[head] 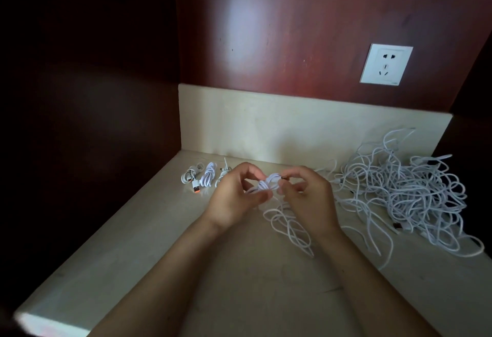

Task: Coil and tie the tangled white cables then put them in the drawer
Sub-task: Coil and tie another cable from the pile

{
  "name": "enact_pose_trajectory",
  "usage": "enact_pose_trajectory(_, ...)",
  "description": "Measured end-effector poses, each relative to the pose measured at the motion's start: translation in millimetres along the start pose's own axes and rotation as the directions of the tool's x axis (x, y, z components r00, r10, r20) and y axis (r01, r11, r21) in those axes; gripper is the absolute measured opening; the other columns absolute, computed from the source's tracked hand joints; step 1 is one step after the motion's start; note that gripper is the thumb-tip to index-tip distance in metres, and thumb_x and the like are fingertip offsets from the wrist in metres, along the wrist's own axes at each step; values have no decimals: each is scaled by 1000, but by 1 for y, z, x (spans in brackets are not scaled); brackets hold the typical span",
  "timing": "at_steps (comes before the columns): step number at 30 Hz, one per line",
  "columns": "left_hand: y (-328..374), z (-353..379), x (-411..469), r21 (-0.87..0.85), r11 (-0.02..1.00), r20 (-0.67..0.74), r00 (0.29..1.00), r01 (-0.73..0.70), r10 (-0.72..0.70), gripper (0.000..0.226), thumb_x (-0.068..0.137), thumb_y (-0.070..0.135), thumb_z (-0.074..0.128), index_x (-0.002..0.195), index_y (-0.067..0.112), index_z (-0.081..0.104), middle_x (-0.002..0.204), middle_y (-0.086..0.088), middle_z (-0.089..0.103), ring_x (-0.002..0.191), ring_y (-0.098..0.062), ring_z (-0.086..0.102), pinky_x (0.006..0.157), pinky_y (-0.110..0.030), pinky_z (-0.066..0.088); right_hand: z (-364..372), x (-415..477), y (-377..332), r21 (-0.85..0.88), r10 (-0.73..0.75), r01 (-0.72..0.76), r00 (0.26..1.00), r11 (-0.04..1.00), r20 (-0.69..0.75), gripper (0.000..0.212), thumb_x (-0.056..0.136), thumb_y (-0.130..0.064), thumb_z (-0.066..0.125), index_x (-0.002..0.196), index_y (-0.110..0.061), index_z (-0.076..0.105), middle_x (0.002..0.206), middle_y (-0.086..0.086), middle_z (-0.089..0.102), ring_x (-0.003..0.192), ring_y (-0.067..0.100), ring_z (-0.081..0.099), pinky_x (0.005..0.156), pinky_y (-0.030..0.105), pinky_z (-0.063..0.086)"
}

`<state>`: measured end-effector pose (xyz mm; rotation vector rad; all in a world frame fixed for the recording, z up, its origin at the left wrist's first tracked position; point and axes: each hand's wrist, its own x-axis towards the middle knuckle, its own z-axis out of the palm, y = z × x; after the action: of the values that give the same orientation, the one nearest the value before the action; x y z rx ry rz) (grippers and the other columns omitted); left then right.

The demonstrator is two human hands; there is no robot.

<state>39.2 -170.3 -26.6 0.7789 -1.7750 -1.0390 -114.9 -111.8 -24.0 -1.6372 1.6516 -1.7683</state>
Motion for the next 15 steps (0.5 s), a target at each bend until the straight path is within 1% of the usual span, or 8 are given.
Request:
enact_pose_trajectory(2,-2,-1,4,43,999,-61,998,9,-6,25,76,9,81,83,19,60,78,-4,68,60,-5,55,57,-23,45,9,16,-1,-97,-33,38,998,995,53,23,81,-1,66,86,-23,70,85,-9,72,74,12,69,71,35,57)
enact_pose_trajectory(4,-2,-4,11,96,995,-112,994,10,1,23,76,10,81,83,20,60,78,3,65,59,1,51,57,-16,42,18,35,-3,-264,-113,143,986,954,123,18,80,-6,66,91,-19,73,90,-7,72,83,14,67,77,32,54)
enact_pose_trajectory(6,-2,-8,20,122,992,-112,994,24,-10,25,75,10,81,86,20,62,80,10,63,59,6,52,56,-10,38,26,53,-2,-435,-154,238,963,868,219,23,85,-9,63,103,-18,73,101,-1,73,94,19,66,83,31,51)
enact_pose_trajectory(7,-3,-10,25,140,989,-89,996,39,-27,26,74,9,82,91,19,64,83,11,64,60,8,53,57,-8,38,29,60,-1,-516,-150,282,947,809,283,25,87,-10,61,108,-18,72,105,1,72,97,21,65,83,31,50)
enact_pose_trajectory(9,-8,-13,34,218,974,-22,998,62,-58,34,73,9,82,102,18,67,97,7,68,67,7,56,61,-7,40,37,73,4,-624,-128,383,902,681,413,25,89,-13,55,106,-22,72,103,2,69,96,25,63,76,31,48)
enact_pose_trajectory(11,-17,-15,38,305,951,20,998,53,-62,38,73,10,82,107,19,67,109,4,67,80,0,60,70,-10,45,43,83,11,-654,-88,438,864,617,495,25,91,-15,52,104,-23,71,101,2,68,95,25,63,74,30,45)
enact_pose_trajectory(13,-29,-15,38,368,930,6,1000,8,-11,35,73,10,81,103,21,69,115,5,64,96,-7,62,82,-18,49,47,90,19,-659,-61,453,848,601,527,26,93,-18,51,108,-24,70,105,1,68,99,24,62,77,30,45)
enact_pose_trajectory(15,-40,-16,38,444,895,4,999,-48,51,29,74,13,79,100,24,72,120,9,62,105,-7,60,90,-24,49,53,97,28,-655,-49,459,839,600,542,25,94,-20,51,111,-25,69,107,0,68,101,22,62,79,29,45)
